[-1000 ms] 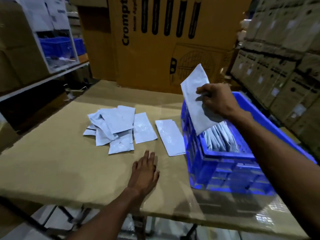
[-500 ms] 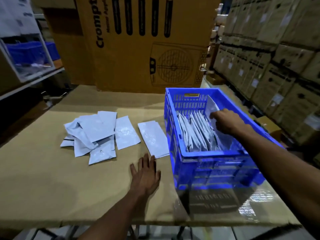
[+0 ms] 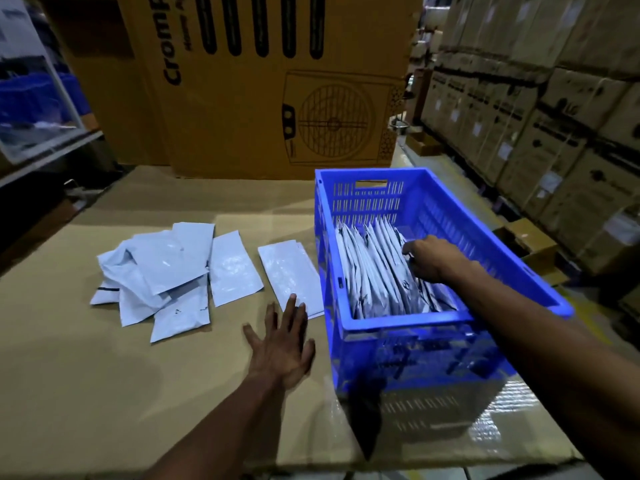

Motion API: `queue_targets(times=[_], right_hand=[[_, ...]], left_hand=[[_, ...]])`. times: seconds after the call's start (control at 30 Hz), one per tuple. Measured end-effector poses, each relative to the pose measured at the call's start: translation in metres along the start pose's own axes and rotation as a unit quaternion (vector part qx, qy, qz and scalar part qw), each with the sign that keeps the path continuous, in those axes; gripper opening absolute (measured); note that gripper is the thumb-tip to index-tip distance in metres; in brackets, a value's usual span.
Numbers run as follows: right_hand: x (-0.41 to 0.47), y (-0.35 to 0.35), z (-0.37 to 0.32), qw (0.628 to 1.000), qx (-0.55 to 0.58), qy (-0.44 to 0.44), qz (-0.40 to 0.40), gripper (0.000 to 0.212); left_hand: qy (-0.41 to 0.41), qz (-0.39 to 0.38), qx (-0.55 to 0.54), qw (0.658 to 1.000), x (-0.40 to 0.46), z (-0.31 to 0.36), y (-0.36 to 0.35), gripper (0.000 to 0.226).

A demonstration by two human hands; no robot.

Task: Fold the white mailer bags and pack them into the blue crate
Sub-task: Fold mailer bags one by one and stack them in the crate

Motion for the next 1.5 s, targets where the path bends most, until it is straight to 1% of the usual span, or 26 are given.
queue_targets(times=[0.07, 0.13, 0.2, 0.3, 0.4, 0.47, 0.6, 0.67, 0.73, 0.77, 0.8, 0.83, 0.87, 0.93, 1.03, 1.1, 1.13, 1.23, 1.27, 1.3, 1.37, 1.4, 1.43, 1.47, 1.5], right_hand=[[0.0, 0.01, -0.004, 0.999, 0.01, 0.007, 0.05, 0.028], [-0.001, 0.027, -0.015, 0.992, 0.022, 0.029, 0.121, 0.026], [-0.003, 0.043, -0.029, 0.98, 0.036, 0.053, 0.188, 0.023], [-0.005, 0.064, -0.056, 0.955, 0.091, 0.092, 0.267, 0.027], [-0.009, 0.082, -0.09, 0.931, 0.125, 0.127, 0.319, 0.027], [-0.011, 0.09, -0.113, 0.921, 0.129, 0.153, 0.335, 0.03], [-0.007, 0.097, -0.16, 0.914, 0.154, 0.192, 0.322, 0.049], [-0.007, 0.101, -0.184, 0.912, 0.156, 0.208, 0.317, 0.049], [-0.009, 0.106, -0.207, 0.91, 0.156, 0.224, 0.313, 0.045], [-0.011, 0.107, -0.22, 0.908, 0.153, 0.235, 0.312, 0.045], [-0.014, 0.108, -0.235, 0.907, 0.148, 0.248, 0.307, 0.045], [-0.016, 0.108, -0.25, 0.907, 0.139, 0.262, 0.298, 0.045], [-0.018, 0.107, -0.264, 0.908, 0.129, 0.275, 0.287, 0.045], [-0.024, 0.102, -0.293, 0.907, 0.111, 0.304, 0.269, 0.042], [-0.03, 0.079, -0.33, 0.908, 0.102, 0.331, 0.234, 0.034], [-0.033, 0.049, -0.348, 0.913, 0.096, 0.345, 0.198, 0.033], [-0.034, 0.028, -0.356, 0.916, 0.088, 0.354, 0.169, 0.036], [-0.036, -0.05, -0.362, 0.936, 0.044, 0.348, 0.028, 0.052], [-0.037, -0.072, -0.36, 0.94, 0.025, 0.339, -0.014, 0.058], [-0.039, -0.088, -0.357, 0.942, 0.012, 0.333, -0.037, 0.063], [-0.039, -0.105, -0.352, 0.944, -0.001, 0.328, -0.033, 0.068], [-0.038, -0.108, -0.35, 0.944, -0.007, 0.328, -0.023, 0.068], [-0.039, -0.108, -0.349, 0.943, -0.013, 0.331, -0.008, 0.066], [-0.04, -0.107, -0.349, 0.941, -0.021, 0.339, 0.01, 0.063], [-0.042, -0.104, -0.351, 0.935, -0.031, 0.351, 0.036, 0.058]], left_hand=[[-0.003, -0.014, 0.018, 1.0, 0.002, 0.0, -0.002, 0.07], [0.002, -0.019, 0.022, 1.0, 0.001, -0.002, -0.001, 0.069], [0.006, 0.0, 0.007, 1.0, -0.002, -0.003, 0.005, 0.071], [0.02, 0.049, -0.019, 0.998, -0.012, -0.016, 0.015, 0.071], [0.04, 0.053, 0.005, 0.998, -0.023, -0.039, 0.016, 0.063], [0.036, 0.051, 0.003, 0.998, -0.031, -0.051, 0.018, 0.057], [0.015, 0.042, -0.017, 0.999, -0.046, -0.07, 0.02, 0.052], [0.005, 0.033, -0.015, 0.999, -0.052, -0.079, 0.02, 0.059], [0.005, 0.006, -0.004, 1.0, -0.058, -0.092, 0.014, 0.07], [-0.001, 0.004, -0.002, 1.0, -0.061, -0.097, 0.013, 0.076], [-0.013, 0.018, -0.004, 1.0, -0.065, -0.103, 0.016, 0.081], [-0.025, 0.038, -0.007, 0.999, -0.068, -0.109, 0.019, 0.081], [-0.031, 0.047, -0.011, 0.998, -0.07, -0.115, 0.02, 0.075], [-0.029, 0.026, -0.017, 0.999, -0.075, -0.127, 0.017, 0.062], [-0.04, 0.02, -0.005, 0.999, -0.083, -0.138, 0.019, 0.056], [-0.05, 0.024, 0.015, 0.998, -0.088, -0.144, 0.022, 0.05], [-0.053, 0.03, 0.027, 0.998, -0.091, -0.148, 0.024, 0.047], [-0.047, 0.033, 0.042, 0.997, -0.097, -0.165, 0.027, 0.04], [-0.045, 0.034, 0.032, 0.998, -0.099, -0.172, 0.028, 0.042], [-0.043, 0.039, 0.024, 0.998, -0.102, -0.181, 0.03, 0.046], [-0.046, 0.034, 0.022, 0.998, -0.106, -0.192, 0.032, 0.051], [-0.046, 0.035, 0.024, 0.998, -0.108, -0.196, 0.033, 0.048], [-0.046, 0.038, 0.027, 0.998, -0.109, -0.199, 0.034, 0.042], [-0.045, 0.041, 0.026, 0.998, -0.111, -0.2, 0.037, 0.041], [-0.049, 0.042, 0.011, 0.998, -0.113, -0.2, 0.038, 0.047]])
Point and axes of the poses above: each hand's wrist, its own x-axis towards the middle knuckle, its own y-axis out of the back of the hand, z = x × y, the point moved 9 cm from there along x, towards the middle knuckle, and after that the axes turned 6 degrees about y, right-handed, at the moved point
